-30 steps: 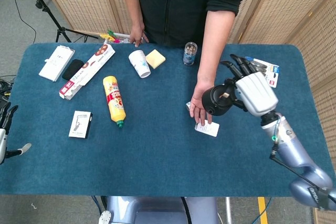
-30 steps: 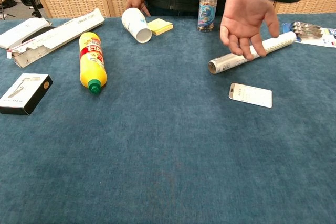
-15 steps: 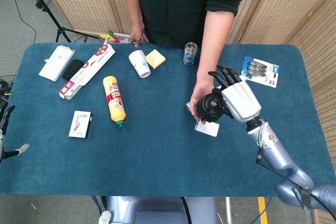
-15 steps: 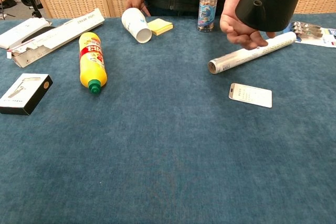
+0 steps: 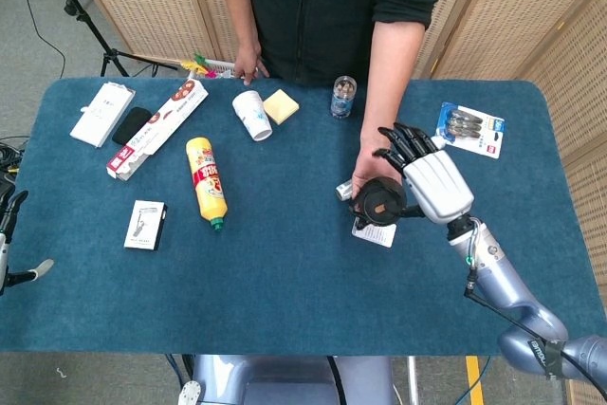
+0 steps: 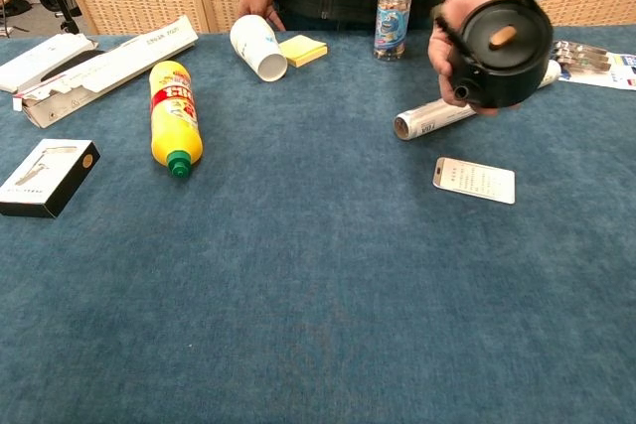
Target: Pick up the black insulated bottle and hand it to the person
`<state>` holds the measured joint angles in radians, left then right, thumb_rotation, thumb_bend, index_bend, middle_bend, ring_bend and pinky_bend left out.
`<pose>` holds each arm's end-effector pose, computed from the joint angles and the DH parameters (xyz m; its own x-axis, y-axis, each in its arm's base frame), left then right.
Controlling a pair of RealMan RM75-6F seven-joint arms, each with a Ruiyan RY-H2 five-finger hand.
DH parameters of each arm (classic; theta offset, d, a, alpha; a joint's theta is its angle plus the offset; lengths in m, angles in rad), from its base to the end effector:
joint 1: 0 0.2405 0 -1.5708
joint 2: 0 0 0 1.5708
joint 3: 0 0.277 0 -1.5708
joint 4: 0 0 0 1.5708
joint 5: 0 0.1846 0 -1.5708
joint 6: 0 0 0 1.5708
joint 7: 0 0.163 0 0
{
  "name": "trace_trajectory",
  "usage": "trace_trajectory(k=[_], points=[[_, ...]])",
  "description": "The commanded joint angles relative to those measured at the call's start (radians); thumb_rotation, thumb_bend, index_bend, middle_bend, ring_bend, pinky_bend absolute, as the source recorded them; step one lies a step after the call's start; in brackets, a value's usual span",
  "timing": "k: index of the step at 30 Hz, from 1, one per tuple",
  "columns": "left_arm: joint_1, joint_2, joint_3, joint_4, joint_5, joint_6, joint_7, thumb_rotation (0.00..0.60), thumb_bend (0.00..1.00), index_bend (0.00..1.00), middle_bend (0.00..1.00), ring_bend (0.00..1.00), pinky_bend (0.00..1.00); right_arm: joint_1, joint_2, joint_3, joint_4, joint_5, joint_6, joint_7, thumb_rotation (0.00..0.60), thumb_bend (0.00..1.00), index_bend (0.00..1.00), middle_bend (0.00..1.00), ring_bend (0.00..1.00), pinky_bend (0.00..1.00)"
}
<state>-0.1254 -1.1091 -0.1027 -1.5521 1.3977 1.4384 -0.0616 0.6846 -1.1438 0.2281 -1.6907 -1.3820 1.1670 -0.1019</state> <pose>-0.3349 0.2230 0.2095 0.3855 -0.0315 0.9222 0.9217 0.0598 -0.3833 -0.1351 -0.3684 0.1629 0.3734 0.0641 0.9254 -0.8029 -0.4773 0.3571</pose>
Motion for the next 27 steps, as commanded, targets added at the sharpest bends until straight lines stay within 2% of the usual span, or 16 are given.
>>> trace_trajectory(k=[1,9,14,19,23,27], points=[[0.0,0.0,0.0,0.001,0.0,0.0,-0.001,0.6,0.0,0.0,0.0,0.0,0.12,-0.009,0.029,0.006,-0.039,0.025,-0.005,-0.031,0.6,0.0,0.0,0.0,0.0,0.12],[0.001,0.002,0.001,0.0,0.005,0.003,-0.007,0.6,0.0,0.0,0.0,0.0,0.12,-0.042,0.108,-0.006,-0.115,0.043,-0.01,-0.074,0.6,0.0,0.0,0.0,0.0,0.11],[0.005,0.007,0.0,-0.002,0.005,0.009,-0.016,0.6,0.0,0.0,0.0,0.0,0.12,-0.151,0.204,-0.069,-0.153,-0.009,0.071,-0.058,0.6,0.0,0.0,0.0,0.0,0.1],[0.01,0.008,0.003,-0.003,0.007,0.015,-0.018,0.6,0.0,0.0,0.0,0.0,0.12,-0.284,0.161,-0.138,-0.032,-0.066,0.214,0.014,0.6,0.0,0.0,0.0,0.0,0.09],[0.012,0.005,0.005,-0.001,0.009,0.017,-0.013,0.6,0.0,0.0,0.0,0.0,0.12,-0.389,0.061,-0.179,0.116,-0.075,0.323,0.069,0.6,0.0,0.0,0.0,0.0,0.08],[0.013,0.0,0.008,0.003,0.013,0.019,-0.008,0.6,0.0,0.0,0.0,0.0,0.12,-0.461,-0.033,-0.207,0.236,-0.069,0.37,0.111,0.6,0.0,0.0,0.0,0.0,0.08]])
